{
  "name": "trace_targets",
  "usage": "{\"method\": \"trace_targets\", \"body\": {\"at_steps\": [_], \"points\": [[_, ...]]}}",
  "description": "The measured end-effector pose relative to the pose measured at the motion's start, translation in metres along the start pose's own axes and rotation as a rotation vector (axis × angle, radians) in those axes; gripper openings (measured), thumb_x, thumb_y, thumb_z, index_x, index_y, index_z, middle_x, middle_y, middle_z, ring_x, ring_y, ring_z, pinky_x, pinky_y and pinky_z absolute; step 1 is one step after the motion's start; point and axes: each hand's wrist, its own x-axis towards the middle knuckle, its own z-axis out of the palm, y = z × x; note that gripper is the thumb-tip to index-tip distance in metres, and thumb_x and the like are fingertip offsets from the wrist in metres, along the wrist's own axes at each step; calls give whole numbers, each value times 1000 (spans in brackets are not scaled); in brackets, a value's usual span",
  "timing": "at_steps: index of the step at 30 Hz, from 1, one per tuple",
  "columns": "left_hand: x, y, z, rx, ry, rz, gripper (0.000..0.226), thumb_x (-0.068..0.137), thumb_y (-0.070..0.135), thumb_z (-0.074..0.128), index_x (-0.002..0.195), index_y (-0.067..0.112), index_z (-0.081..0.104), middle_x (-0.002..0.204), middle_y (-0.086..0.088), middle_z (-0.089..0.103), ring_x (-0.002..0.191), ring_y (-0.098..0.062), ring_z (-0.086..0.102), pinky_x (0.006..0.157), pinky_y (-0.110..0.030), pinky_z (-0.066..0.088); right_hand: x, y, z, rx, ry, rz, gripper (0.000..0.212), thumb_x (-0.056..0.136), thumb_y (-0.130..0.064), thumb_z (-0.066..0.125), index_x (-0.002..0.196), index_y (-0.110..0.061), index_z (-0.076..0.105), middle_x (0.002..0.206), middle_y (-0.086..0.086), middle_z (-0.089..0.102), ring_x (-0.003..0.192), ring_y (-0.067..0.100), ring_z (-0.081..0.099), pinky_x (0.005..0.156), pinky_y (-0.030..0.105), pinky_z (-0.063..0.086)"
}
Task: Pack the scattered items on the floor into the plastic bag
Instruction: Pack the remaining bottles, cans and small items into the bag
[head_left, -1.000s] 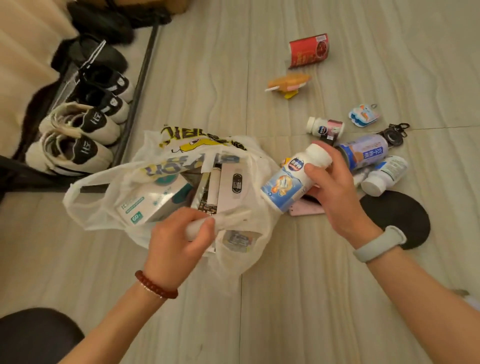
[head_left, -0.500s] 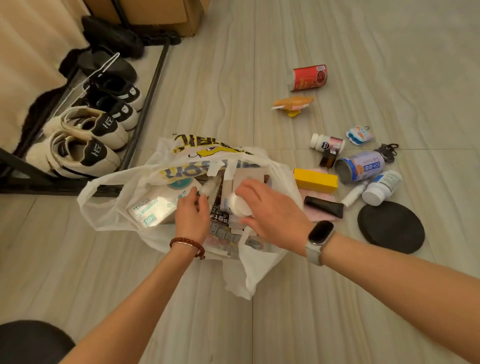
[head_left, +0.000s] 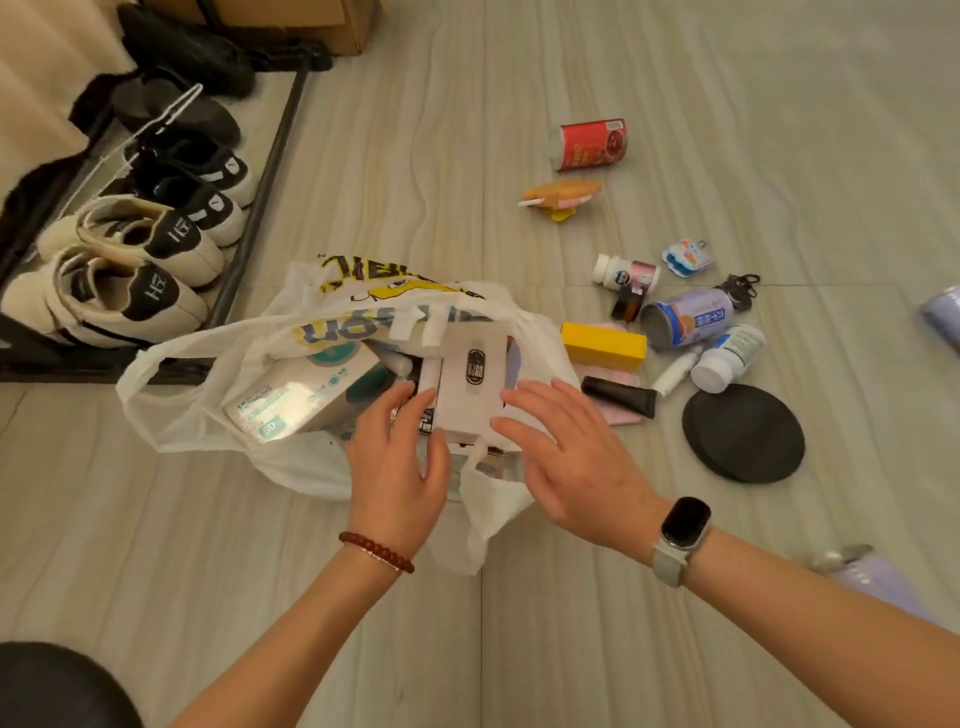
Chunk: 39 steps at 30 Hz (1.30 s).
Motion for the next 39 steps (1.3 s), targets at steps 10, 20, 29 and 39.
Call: {"method": "trace_targets", "body": {"at_steps": [10,20,29,39], "points": [[14,121,34,6,-246,526,34,82,27,42,115,21,48,116,-7,58,109,-18,43,85,-31,36,-113,119,-100,121,-31,838,35,87,-11,46,120,-3,53,119,18,54,112,32,50,96,30,34],[-30,192,127,327,-917,796,53,89,35,43,137,16,30,140,-5,34,128,-26,33,100,-39,35,-235,111,-94,237,-177,1301,64,86,-31,58,140,-13,29,134,15,43,124,32,38,102,38,32],[-97,183,218,237,-1122,434,76,86,33,56,144,13,13,146,-5,30,127,-27,31,102,-39,35,-271,93,-71,73,-325,1147,72,87,-25,52,145,-14,10,139,13,33,122,32,36,102,36,30],[-56,156,200,195,-1095,556,35,86,34,56,112,12,48,120,-5,55,108,-23,50,86,-36,44,-248,93,-66,88,-292,1173,80,73,-42,49,144,-25,16,127,8,45,113,28,42,90,36,37]]}}
